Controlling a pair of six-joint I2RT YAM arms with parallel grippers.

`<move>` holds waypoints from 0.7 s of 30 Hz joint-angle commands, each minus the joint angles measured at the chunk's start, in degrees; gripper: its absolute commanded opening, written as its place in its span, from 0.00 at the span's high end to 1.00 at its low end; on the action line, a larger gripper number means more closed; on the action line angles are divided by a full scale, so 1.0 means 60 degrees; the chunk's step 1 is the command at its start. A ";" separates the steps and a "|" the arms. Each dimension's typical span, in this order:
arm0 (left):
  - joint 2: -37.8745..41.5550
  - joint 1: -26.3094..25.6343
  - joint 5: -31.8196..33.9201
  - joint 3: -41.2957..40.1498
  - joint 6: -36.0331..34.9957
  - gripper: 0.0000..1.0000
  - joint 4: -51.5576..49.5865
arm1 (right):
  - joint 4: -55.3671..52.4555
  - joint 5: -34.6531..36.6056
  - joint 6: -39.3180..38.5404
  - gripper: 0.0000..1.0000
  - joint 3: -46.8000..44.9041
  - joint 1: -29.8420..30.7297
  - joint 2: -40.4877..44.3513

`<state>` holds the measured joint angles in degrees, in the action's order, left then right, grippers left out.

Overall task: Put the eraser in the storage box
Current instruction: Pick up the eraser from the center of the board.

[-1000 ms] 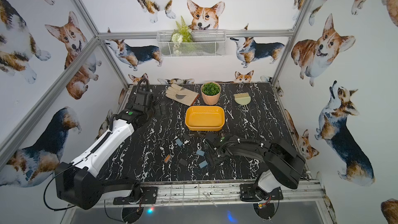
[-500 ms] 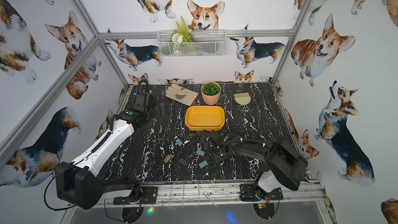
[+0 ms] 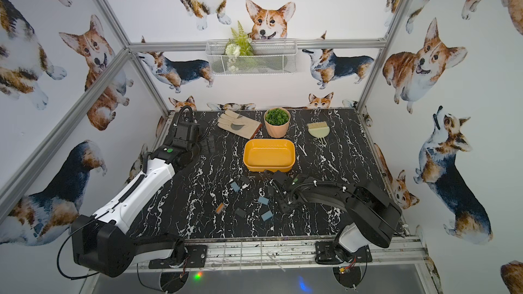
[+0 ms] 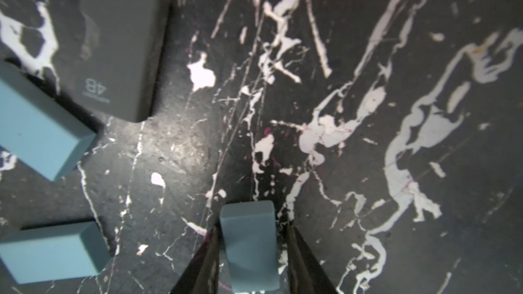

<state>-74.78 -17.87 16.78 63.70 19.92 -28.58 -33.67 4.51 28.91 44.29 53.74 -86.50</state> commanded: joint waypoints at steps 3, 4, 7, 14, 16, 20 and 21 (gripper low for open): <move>0.0056 0.0068 0.0068 -0.0026 0.0062 0.00 0.0067 | -0.0623 0.0014 0.0323 0.64 0.0130 0.0187 -0.0268; 0.0057 0.0068 0.0061 -0.0040 0.0062 0.00 0.0079 | -0.0694 0.0063 0.0352 0.64 0.0168 0.0185 -0.0315; 0.0053 0.0078 0.0061 -0.0083 0.0063 0.00 0.0103 | -0.0829 0.0112 0.0434 0.63 0.0235 0.0201 -0.0408; 0.0057 0.0079 0.0060 -0.0114 0.0093 0.00 0.0117 | -0.0934 0.0177 0.0514 0.81 0.0290 0.0207 -0.0583; 0.0057 0.0101 0.0042 -0.0118 0.0093 0.00 0.0131 | -0.0940 0.0199 0.0514 0.81 0.0286 0.0199 -0.0551; 0.0050 0.0097 0.0044 -0.0101 0.0063 0.00 0.0137 | -0.1091 0.0417 0.0543 0.82 0.0290 0.0214 -0.0255; 0.0042 0.0110 0.0044 -0.0088 0.0063 0.00 0.0155 | -0.1200 0.0458 0.0554 0.82 0.0354 0.0214 -0.0097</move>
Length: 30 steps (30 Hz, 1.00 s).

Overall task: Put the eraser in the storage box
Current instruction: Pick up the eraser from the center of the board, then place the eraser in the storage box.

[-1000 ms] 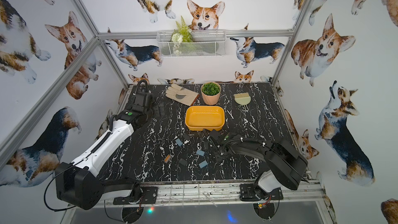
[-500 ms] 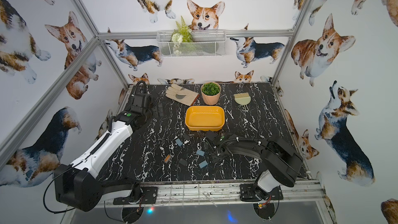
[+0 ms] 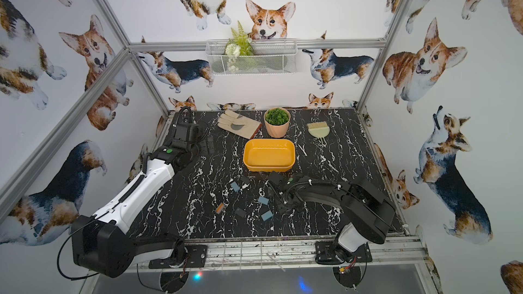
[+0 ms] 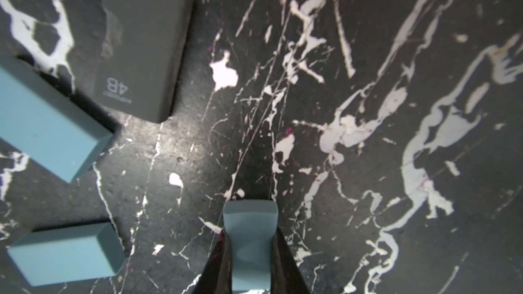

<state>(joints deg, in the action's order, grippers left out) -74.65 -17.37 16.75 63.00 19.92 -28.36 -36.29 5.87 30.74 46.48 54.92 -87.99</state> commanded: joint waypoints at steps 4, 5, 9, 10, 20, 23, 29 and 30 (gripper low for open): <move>-0.0007 0.0041 -0.0009 0.0131 0.0020 0.00 0.0188 | -0.1509 0.0490 0.0224 0.82 0.0614 0.0028 0.1002; -0.0009 0.0046 -0.0020 0.0134 -0.0006 0.00 0.0251 | -0.1768 0.0625 0.0200 0.82 0.0870 0.0032 0.1237; -0.0023 0.0051 -0.0328 0.0160 -0.0129 0.00 0.0569 | -0.2564 0.1014 -0.0128 0.80 0.2053 -0.0144 0.1879; -0.0037 0.0062 -0.0415 0.0209 -0.0180 0.00 0.0671 | -0.2632 0.0893 -0.0230 0.80 0.2290 -0.0291 0.1931; -0.1247 0.0154 -0.1193 0.1981 -0.0507 0.00 0.1056 | -0.2292 0.0017 -0.1483 0.79 0.4934 -0.1564 0.0017; -0.1786 0.0345 -0.1686 0.2472 -0.0491 0.00 0.1206 | -0.2077 -0.0207 -0.1752 0.79 0.5753 -0.1647 -0.0892; -0.2467 0.1445 -0.3697 0.2875 0.0109 0.00 0.1869 | -0.1976 -0.0712 -0.2098 0.79 0.7478 -0.1992 -0.2665; -0.2533 0.1550 -0.3872 0.2908 0.0154 0.00 0.1953 | -0.2006 -0.0803 -0.2128 0.79 0.7792 -0.2051 -0.2963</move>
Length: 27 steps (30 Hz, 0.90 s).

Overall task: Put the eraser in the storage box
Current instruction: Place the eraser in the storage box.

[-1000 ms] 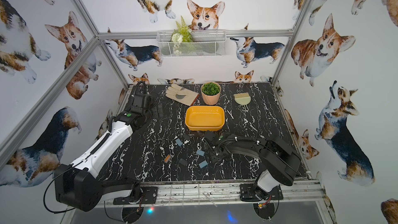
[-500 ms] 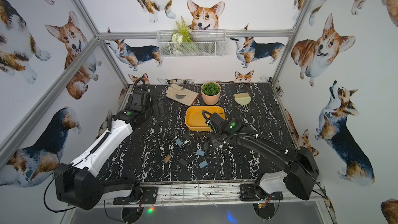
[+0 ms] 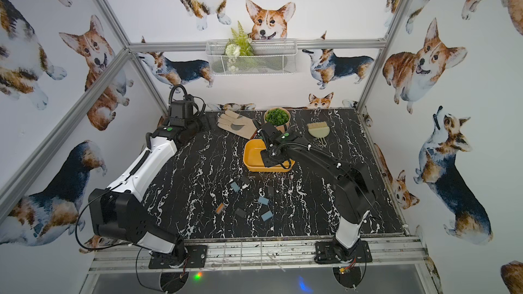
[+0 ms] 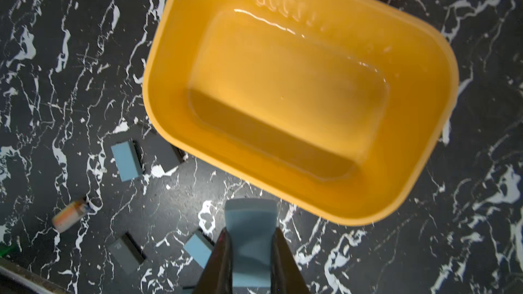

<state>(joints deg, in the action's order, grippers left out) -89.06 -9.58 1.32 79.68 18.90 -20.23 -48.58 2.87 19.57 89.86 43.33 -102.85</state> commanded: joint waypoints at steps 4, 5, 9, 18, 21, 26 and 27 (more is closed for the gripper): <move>-0.0397 0.0359 -0.1299 0.0360 0.0229 0.00 0.0591 | -0.0107 -0.0593 -0.0303 0.79 0.1613 -0.0205 -0.1534; -0.0484 0.0388 -0.1303 0.0426 0.0235 0.00 0.0546 | -0.0160 -0.0652 -0.0304 0.79 0.1913 -0.0205 -0.1815; -0.0729 0.0451 -0.1362 0.0585 0.0263 0.00 0.0541 | -0.0330 -0.0856 -0.0141 0.79 0.2857 -0.0205 -0.2816; -0.0926 0.0542 -0.1437 0.0694 0.0220 0.00 0.0414 | -0.0356 -0.1061 0.0016 0.79 0.4065 -0.0218 -0.4108; -0.0916 0.0572 -0.1458 0.0642 0.0220 0.00 0.0383 | -0.0391 -0.1124 0.0027 0.79 0.4160 -0.0220 -0.4311; -0.0843 0.0583 -0.1439 0.0492 0.0220 0.00 0.0416 | -0.0317 -0.1326 0.0032 0.79 0.3762 -0.0220 -0.4377; -0.0825 0.0600 -0.1433 0.0451 0.0217 0.00 0.0434 | -0.0279 -0.1356 0.0023 0.79 0.3643 -0.0220 -0.4391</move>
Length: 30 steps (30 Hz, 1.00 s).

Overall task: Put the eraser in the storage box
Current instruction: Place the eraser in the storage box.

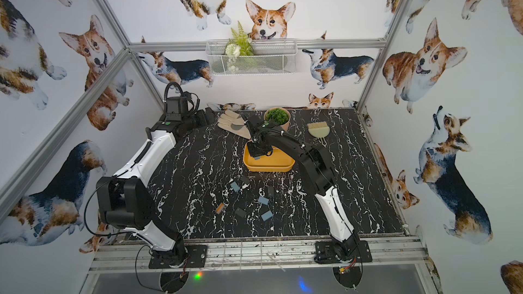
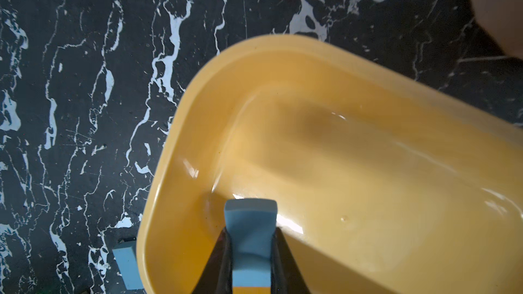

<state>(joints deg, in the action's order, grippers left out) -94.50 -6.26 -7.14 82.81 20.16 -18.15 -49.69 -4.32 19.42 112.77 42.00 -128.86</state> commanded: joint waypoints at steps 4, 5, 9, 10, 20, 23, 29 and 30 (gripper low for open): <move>0.0075 0.0062 -0.0041 -0.0160 0.0036 0.00 0.0133 | 0.0169 -0.0203 0.0092 0.79 -0.0553 0.0002 -0.0038; 0.0065 0.0060 -0.0052 -0.0163 0.0052 0.00 0.0126 | 0.0208 -0.0207 0.0074 0.79 -0.0586 0.0002 -0.0072; 0.0043 0.0077 -0.0082 -0.0159 0.0081 0.00 0.0147 | 0.0189 -0.0214 0.0008 0.79 -0.0514 0.0017 -0.0233; 0.0033 0.0077 -0.0085 -0.0163 0.0082 0.00 0.0149 | 0.0208 -0.0217 -0.0013 0.79 -0.0500 0.0017 -0.0274; -0.0026 0.0092 -0.0072 -0.0222 0.0110 0.00 0.0158 | 0.0178 -0.0159 -0.0043 0.78 -0.0254 0.0149 -0.0684; -0.0015 0.0106 -0.0075 -0.0236 0.0071 0.00 0.0151 | 0.0166 -0.0103 -0.0032 0.77 -0.0150 0.0151 -0.0774; 0.0015 0.0165 -0.0055 -0.0280 0.0067 0.00 0.0132 | -0.0043 -0.0066 -0.0077 0.76 0.0056 0.0164 -0.1024; 0.0010 0.0164 -0.0056 -0.0295 0.0067 0.00 0.0125 | -0.0093 -0.0058 -0.0073 0.76 0.0098 0.0172 -0.1071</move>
<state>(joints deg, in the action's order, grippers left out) -94.54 -5.48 -7.18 81.19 20.38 -17.96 -49.10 -5.32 19.33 112.73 42.76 -134.56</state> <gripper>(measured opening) 0.999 0.241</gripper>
